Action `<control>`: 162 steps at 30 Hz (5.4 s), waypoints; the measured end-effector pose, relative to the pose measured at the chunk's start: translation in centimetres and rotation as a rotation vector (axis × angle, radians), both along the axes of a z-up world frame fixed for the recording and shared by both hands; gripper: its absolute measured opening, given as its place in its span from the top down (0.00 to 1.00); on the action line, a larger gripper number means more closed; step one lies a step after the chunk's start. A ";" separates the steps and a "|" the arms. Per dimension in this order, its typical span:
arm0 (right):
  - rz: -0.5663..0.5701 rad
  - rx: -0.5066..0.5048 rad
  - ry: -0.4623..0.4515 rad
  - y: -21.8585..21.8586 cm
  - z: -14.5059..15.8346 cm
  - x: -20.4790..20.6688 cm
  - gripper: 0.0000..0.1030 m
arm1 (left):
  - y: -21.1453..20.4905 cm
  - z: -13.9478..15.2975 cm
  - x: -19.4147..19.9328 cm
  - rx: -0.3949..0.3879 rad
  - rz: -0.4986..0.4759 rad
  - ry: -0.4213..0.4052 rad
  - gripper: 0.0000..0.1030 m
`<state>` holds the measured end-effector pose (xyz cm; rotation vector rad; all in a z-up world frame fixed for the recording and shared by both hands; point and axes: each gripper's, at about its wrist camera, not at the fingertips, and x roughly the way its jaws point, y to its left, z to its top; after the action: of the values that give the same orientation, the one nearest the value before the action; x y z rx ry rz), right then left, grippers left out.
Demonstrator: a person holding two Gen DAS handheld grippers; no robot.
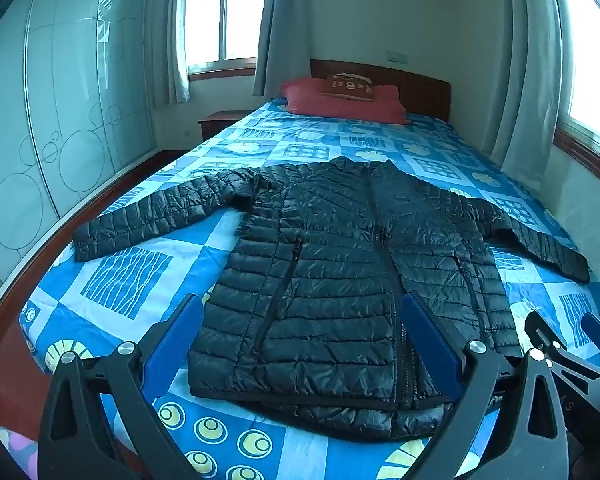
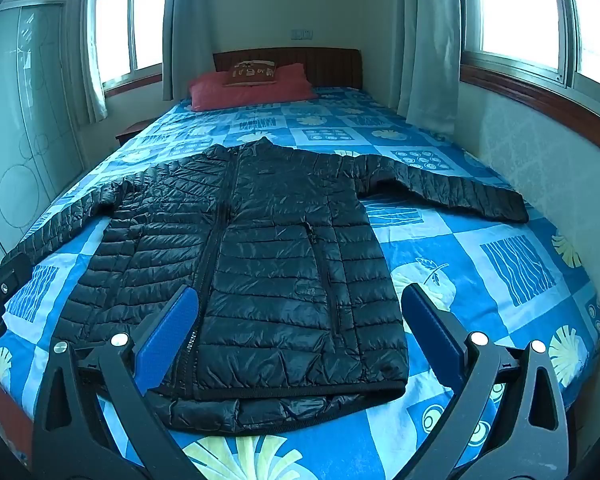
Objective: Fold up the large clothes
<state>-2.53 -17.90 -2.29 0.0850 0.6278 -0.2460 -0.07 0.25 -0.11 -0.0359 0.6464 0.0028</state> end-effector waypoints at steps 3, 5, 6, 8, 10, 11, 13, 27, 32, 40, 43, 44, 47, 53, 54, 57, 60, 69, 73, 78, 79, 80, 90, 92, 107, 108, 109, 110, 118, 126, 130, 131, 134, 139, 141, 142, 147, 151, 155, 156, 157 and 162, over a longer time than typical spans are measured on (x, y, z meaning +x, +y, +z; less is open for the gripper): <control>0.000 0.001 -0.002 -0.1 0.0 -0.1 0.02 | 0.1 0.2 -0.1 -0.001 0.000 0.000 0.05; 0.001 0.001 -0.003 -0.2 0.1 -0.1 0.02 | 0.1 0.2 -0.1 0.001 0.000 -0.001 0.05; 0.001 0.001 -0.004 -0.2 0.1 -0.1 0.02 | 0.0 0.2 -0.1 0.000 0.001 0.000 0.05; 0.001 0.001 -0.004 -0.2 0.1 -0.1 0.02 | 0.0 0.2 -0.1 -0.002 0.003 0.000 0.05; 0.001 0.000 -0.004 -0.2 0.1 -0.1 0.02 | -0.1 0.2 -0.1 -0.001 0.003 -0.001 0.05; 0.001 0.000 -0.004 -0.2 0.1 -0.1 0.02 | -0.1 0.2 -0.1 0.000 0.003 -0.001 0.05; 0.001 0.002 -0.005 -0.2 0.1 -0.1 0.02 | 0.0 0.2 -0.1 -0.002 0.003 0.000 0.05; 0.000 0.001 -0.008 -0.1 0.1 -0.2 0.02 | -0.1 0.1 -0.1 -0.003 0.002 0.002 0.05; 0.000 0.000 -0.009 0.0 0.1 -0.2 0.02 | -0.1 0.1 -0.1 -0.004 0.002 0.004 0.05; 0.000 0.000 -0.009 0.0 0.1 -0.2 0.02 | -0.3 0.0 -0.2 -0.004 0.002 0.005 0.05; 0.000 0.000 -0.010 0.0 0.1 -0.2 0.02 | -0.2 -0.1 -0.2 -0.004 0.001 0.005 0.05; 0.000 0.000 -0.010 0.0 0.1 -0.2 0.02 | -0.2 -0.1 -0.2 -0.004 0.001 0.005 0.05; 0.000 0.000 -0.010 0.0 0.1 -0.2 0.02 | -0.2 0.0 -0.2 -0.005 0.001 0.005 0.05; 0.000 -0.001 -0.010 0.0 0.1 -0.2 0.02 | -0.3 -0.1 -0.3 -0.004 0.000 0.003 0.05; 0.000 0.000 -0.010 0.0 0.1 -0.2 0.02 | -0.3 -0.1 -0.3 -0.004 0.002 0.003 0.05; 0.000 0.000 -0.010 0.0 0.1 -0.2 0.02 | -0.3 -0.1 -0.3 -0.004 0.001 0.003 0.05; 0.000 0.000 -0.012 0.1 0.1 -0.2 0.02 | -0.3 -0.1 -0.3 -0.005 0.001 0.002 0.05; 0.002 -0.002 -0.011 0.4 0.6 -0.1 0.02 | -0.4 0.0 -0.3 -0.005 -0.001 0.003 0.05; 0.005 -0.003 -0.010 0.6 0.9 0.1 0.02 | -0.4 0.0 -0.3 -0.006 0.000 0.003 0.05; 0.006 -0.003 -0.008 0.7 1.0 0.3 0.02 | -0.5 0.1 -0.2 -0.006 -0.001 0.004 0.05; 0.007 -0.002 -0.007 0.7 1.0 0.2 0.02 | -0.5 0.1 -0.2 -0.008 -0.002 0.004 0.05; 0.008 -0.002 -0.007 0.7 0.9 0.2 0.02 | -0.5 0.1 -0.2 -0.007 -0.001 0.005 0.05; -0.004 0.031 -0.013 -0.3 0.0 1.2 0.02 | 0.5 -0.4 0.8 -0.033 0.027 0.021 0.05; -0.022 0.037 -0.020 -1.1 -0.3 1.5 0.02 | 1.6 -1.0 1.8 -0.053 0.059 0.038 0.05; -0.181 0.272 0.012 -17.3 -7.3 9.8 0.11 | 16.8 -10.4 12.8 -0.092 0.521 0.177 0.05; -0.210 0.269 0.020 -19.0 -7.8 10.3 0.25 | 17.8 -11.1 13.2 -0.086 0.549 0.183 0.05; -0.232 0.273 0.022 -20.5 -8.2 10.5 0.28 | 18.9 -11.8 13.7 -0.081 0.580 0.195 0.05; -0.267 0.296 0.017 -22.7 -8.6 10.7 0.28 | 20.2 -12.8 14.3 -0.085 0.617 0.216 0.05; -0.541 0.527 -0.142 -38.4 -11.4 9.0 0.28 | 25.6 -17.1 15.8 -0.149 0.807 0.290 0.05; -0.669 0.660 -0.241 -48.4 -15.1 9.5 0.28 | 26.0 -17.6 15.4 -0.131 0.830 0.256 0.05; -0.676 0.672 -0.296 -50.8 -15.6 11.0 0.28 | 25.7 -17.8 15.8 -0.126 0.832 0.253 0.05; -0.678 0.667 -0.303 -51.4 -15.6 11.6 0.28 | 25.6 -17.8 15.9 -0.118 0.834 0.256 0.05; -0.685 0.654 -0.336 -52.6 -15.6 12.3 0.28 | 25.4 -17.9 16.1 -0.103 0.838 0.261 0.04; -0.709 0.625 -0.348 -53.4 -15.7 12.8 0.40 | 25.3 -18.1 16.3 -0.092 0.842 0.262 0.04; -0.716 0.638 -0.335 -54.1 -16.3 13.5 0.68 | 25.3 -18.1 16.3 -0.086 0.843 0.263 0.04; -0.720 0.652 -0.330 -54.4 -16.5 13.4 0.76 | 25.3 -18.1 16.4 -0.083 0.844 0.264 0.04; -0.705 0.555 -0.331 -52.7 -14.6 13.8 0.94 | 25.2 -18.2 16.4 -0.073 0.847 0.265 0.04; -0.639 0.430 -0.336 -48.8 -11.2 15.6 0.95 | 25.2 -18.3 16.4 -0.070 0.848 0.264 0.04; -0.498 0.297 -0.336 -42.0 -7.0 19.3 0.95 | 25.2 -18.3 16.4 -0.072 0.848 0.257 0.04; -0.452 0.269 -0.335 -39.7 -5.9 20.5 0.95 | 25.2 -18.3 16.4 -0.072 0.847 0.255 0.04; -0.410 0.247 -0.329 -37.6 -5.1 21.8 0.95 | 25.2 -18.3 16.4 -0.073 0.847 0.253 0.04; -0.216 0.201 -0.289 -27.4 -2.7 27.7 0.95 | 25.3 -18.4 16.2 -0.076 0.846 0.244 0.04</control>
<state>25.21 -45.28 -5.00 0.3770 0.3534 -0.3716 16.15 25.57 -18.51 -0.3850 0.8353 0.8088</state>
